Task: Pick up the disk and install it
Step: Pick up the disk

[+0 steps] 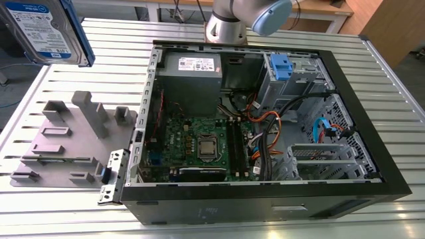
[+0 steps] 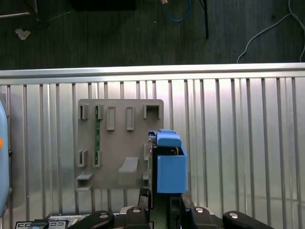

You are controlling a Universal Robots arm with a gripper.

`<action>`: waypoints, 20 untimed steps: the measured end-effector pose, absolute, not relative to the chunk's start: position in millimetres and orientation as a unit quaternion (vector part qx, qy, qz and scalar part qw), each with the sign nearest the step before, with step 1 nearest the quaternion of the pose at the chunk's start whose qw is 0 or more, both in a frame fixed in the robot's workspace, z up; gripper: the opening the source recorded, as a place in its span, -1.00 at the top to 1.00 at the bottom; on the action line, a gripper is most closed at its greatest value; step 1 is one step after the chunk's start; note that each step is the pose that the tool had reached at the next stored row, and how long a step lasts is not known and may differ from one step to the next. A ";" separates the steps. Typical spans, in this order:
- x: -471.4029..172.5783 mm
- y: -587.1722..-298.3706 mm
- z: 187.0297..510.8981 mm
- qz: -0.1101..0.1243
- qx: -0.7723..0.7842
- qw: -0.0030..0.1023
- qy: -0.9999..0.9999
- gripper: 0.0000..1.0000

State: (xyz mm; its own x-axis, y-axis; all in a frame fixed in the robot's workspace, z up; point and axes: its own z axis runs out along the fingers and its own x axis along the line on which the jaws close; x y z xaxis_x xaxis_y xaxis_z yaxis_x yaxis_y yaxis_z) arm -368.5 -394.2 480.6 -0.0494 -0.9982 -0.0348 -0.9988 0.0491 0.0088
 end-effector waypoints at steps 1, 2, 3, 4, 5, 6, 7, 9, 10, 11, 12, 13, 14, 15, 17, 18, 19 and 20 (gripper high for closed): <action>-368.5 -394.2 480.6 0.015 -0.689 0.010 0.724 0.31; -368.5 -394.3 480.6 0.015 -0.689 0.010 0.724 0.31; -368.4 -394.3 480.6 0.015 -0.689 0.010 0.724 0.31; -367.9 -394.2 480.6 0.015 -0.689 0.010 0.724 0.31; -367.4 -394.2 480.7 0.015 -0.689 0.010 0.724 0.31; -366.8 -394.3 480.6 0.015 -0.689 0.010 0.724 0.31; -366.1 -394.2 480.7 0.015 -0.689 0.010 0.724 0.31; -364.1 -394.3 480.6 0.015 -0.689 0.010 0.724 0.31; -363.1 -394.3 480.6 0.015 -0.689 0.010 0.724 0.31; -362.1 -394.3 480.6 0.015 -0.689 0.010 0.724 0.31; -361.0 -394.2 480.6 0.015 -0.689 0.010 0.724 0.31; -360.0 -394.3 480.6 0.015 -0.689 0.010 0.724 0.31; -358.8 -394.2 480.6 0.015 -0.689 0.010 0.724 0.31; -357.7 -394.2 480.6 0.015 -0.689 0.010 0.724 0.31; -355.2 -394.3 480.6 0.015 -0.689 0.010 0.724 0.31; -353.9 -394.3 480.6 0.015 -0.689 0.010 0.724 0.31; -352.6 -394.2 480.6 0.015 -0.689 0.010 0.724 0.31; -351.1 -394.3 480.6 0.015 -0.689 0.010 0.724 0.31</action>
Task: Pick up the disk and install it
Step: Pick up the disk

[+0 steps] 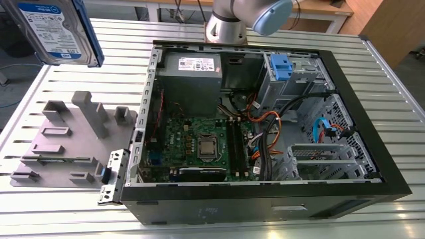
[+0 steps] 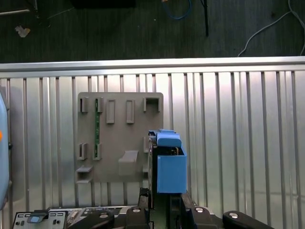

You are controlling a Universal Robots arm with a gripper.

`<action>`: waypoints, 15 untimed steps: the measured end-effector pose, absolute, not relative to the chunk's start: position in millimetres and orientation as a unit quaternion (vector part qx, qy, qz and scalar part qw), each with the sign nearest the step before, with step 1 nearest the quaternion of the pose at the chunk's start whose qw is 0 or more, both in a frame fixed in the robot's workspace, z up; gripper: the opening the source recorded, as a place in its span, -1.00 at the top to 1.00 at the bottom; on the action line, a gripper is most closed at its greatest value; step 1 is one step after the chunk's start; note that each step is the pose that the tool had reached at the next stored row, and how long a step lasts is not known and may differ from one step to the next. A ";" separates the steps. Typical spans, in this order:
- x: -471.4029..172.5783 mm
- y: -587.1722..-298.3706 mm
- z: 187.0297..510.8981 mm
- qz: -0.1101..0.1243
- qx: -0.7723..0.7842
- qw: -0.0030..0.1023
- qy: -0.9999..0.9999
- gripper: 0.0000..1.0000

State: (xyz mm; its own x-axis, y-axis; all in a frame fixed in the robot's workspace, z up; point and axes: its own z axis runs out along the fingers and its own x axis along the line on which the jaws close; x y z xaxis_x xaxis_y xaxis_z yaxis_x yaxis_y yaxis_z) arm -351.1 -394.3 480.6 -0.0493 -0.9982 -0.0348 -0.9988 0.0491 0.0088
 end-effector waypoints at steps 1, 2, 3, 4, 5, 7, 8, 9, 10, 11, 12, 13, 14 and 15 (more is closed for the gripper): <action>-349.7 -394.2 480.6 0.015 -0.689 0.010 0.724 0.31; -348.3 -394.2 480.6 0.015 -0.689 0.010 0.724 0.31; -346.9 -394.3 480.6 0.015 -0.689 0.010 0.724 0.31; -345.6 -394.2 480.6 0.015 -0.689 0.010 0.724 0.31; -344.2 -394.2 480.6 0.015 -0.689 0.010 0.724 0.31; -340.9 -394.3 480.6 0.015 -0.689 0.010 0.724 0.31; -339.4 -394.3 480.6 0.015 -0.689 0.010 0.724 0.31; -337.9 -394.2 480.6 0.015 -0.689 0.010 0.724 0.31; -336.4 -394.2 480.6 0.015 -0.689 0.010 0.724 0.31; -334.7 -394.2 480.6 0.015 -0.689 0.010 0.724 0.31; -333.1 -394.2 480.6 0.015 -0.689 0.010 0.724 0.31; -331.5 -394.3 480.6 0.015 -0.689 0.010 0.724 0.31; -330.6 -394.3 480.6 0.015 -0.689 0.010 0.724 0.31; -329.9 -394.2 480.6 0.015 -0.689 0.010 0.724 0.31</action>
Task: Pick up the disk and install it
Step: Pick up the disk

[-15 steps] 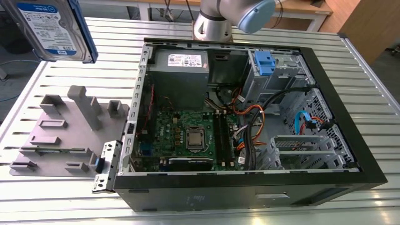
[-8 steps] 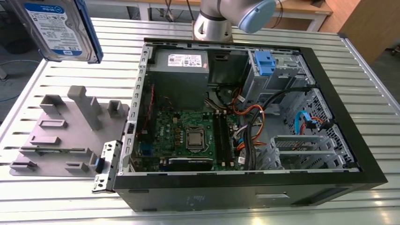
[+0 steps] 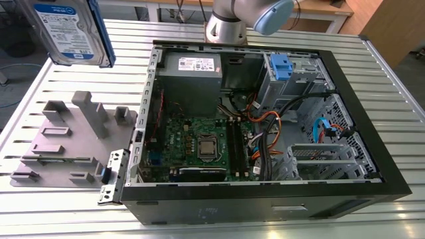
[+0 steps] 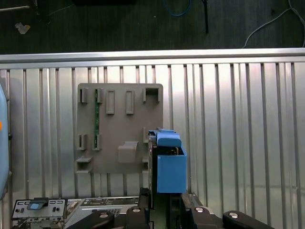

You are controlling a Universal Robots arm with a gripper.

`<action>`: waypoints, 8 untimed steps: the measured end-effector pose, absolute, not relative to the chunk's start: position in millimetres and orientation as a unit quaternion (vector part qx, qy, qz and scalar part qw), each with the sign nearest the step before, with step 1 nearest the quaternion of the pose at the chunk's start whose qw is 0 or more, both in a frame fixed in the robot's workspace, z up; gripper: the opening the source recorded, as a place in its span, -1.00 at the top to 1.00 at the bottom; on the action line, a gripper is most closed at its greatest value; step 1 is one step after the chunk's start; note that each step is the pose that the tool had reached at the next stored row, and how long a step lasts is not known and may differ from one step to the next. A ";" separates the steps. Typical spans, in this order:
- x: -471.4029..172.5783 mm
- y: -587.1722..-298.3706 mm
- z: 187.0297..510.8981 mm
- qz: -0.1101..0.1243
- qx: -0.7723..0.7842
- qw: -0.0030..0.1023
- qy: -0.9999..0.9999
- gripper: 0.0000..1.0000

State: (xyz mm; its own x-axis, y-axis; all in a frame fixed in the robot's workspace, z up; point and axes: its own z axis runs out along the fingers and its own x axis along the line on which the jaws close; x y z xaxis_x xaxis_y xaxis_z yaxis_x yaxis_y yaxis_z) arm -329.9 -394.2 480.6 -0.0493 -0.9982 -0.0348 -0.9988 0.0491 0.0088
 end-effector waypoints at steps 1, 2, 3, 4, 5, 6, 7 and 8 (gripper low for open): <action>-329.8 -394.2 480.6 0.015 -0.689 0.010 0.724 0.31; -329.8 -394.2 480.6 0.015 -0.689 0.010 0.724 0.31; -329.8 -394.2 480.6 0.015 -0.689 0.010 0.724 0.31; -329.7 -394.3 480.6 0.015 -0.689 0.010 0.724 0.31; -329.7 -394.3 480.7 0.015 -0.689 0.010 0.724 0.31; -329.7 -394.3 481.2 0.015 -0.689 0.009 0.724 0.31; -329.7 -394.3 481.6 0.015 -0.689 0.010 0.724 0.31; -329.7 -394.2 482.1 0.015 -0.689 0.010 0.724 0.31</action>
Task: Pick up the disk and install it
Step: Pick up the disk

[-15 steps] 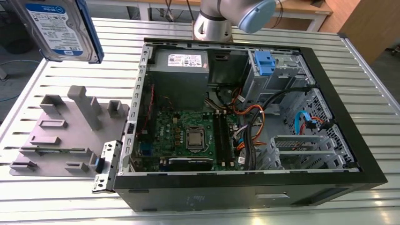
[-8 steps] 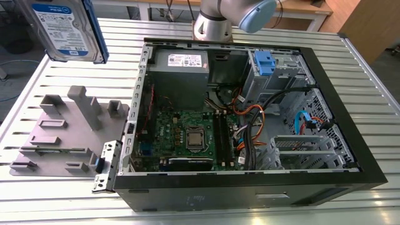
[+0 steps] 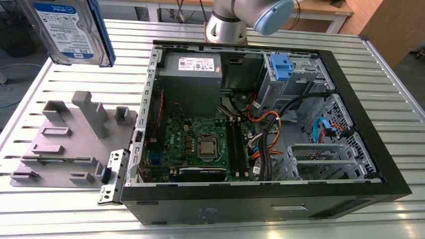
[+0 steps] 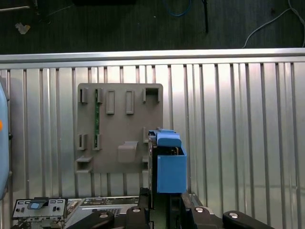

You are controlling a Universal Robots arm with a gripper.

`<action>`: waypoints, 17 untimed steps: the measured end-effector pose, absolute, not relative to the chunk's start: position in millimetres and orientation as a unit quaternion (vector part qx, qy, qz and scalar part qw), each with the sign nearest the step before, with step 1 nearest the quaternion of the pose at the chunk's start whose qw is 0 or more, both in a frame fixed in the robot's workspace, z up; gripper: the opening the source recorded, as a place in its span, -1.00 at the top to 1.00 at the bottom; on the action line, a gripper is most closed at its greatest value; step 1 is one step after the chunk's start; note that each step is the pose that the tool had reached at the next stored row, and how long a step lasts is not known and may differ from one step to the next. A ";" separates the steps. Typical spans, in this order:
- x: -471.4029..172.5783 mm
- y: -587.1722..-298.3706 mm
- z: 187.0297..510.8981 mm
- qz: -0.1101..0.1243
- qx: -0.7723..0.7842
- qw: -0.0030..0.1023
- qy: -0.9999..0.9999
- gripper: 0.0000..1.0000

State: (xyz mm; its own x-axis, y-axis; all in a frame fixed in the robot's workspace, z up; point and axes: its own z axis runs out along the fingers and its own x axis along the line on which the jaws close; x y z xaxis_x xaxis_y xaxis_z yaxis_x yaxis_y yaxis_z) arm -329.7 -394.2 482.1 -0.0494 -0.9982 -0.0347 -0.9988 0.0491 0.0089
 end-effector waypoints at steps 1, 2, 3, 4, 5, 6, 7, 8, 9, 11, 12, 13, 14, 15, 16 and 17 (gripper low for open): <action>-329.7 -394.3 482.6 0.015 -0.689 0.010 0.724 0.31; -329.7 -394.3 483.0 0.015 -0.689 0.010 0.724 0.31; -329.7 -394.2 483.4 0.015 -0.689 0.010 0.724 0.31; -329.7 -394.3 483.8 0.015 -0.689 0.010 0.724 0.31; -329.7 -394.2 484.3 0.015 -0.689 0.010 0.724 0.31; -329.7 -394.3 484.4 0.015 -0.689 0.010 0.724 0.31; -329.7 -394.2 484.5 0.015 -0.689 0.010 0.724 0.31; -329.7 -394.2 484.6 0.015 -0.689 0.010 0.724 0.31; -329.7 -394.2 484.9 0.015 -0.689 0.010 0.724 0.31; -329.7 -394.3 485.1 0.015 -0.689 0.010 0.724 0.31; -329.7 -394.2 485.1 0.015 -0.689 0.010 0.724 0.31; -329.4 -394.2 485.2 0.015 -0.689 0.009 0.724 0.31; -329.0 -394.2 485.2 0.015 -0.689 0.009 0.724 0.31; -328.5 -394.2 485.2 0.015 -0.689 0.009 0.724 0.31; -328.0 -394.3 485.1 0.015 -0.689 0.010 0.724 0.31; -327.4 -394.2 485.1 0.015 -0.689 0.010 0.724 0.31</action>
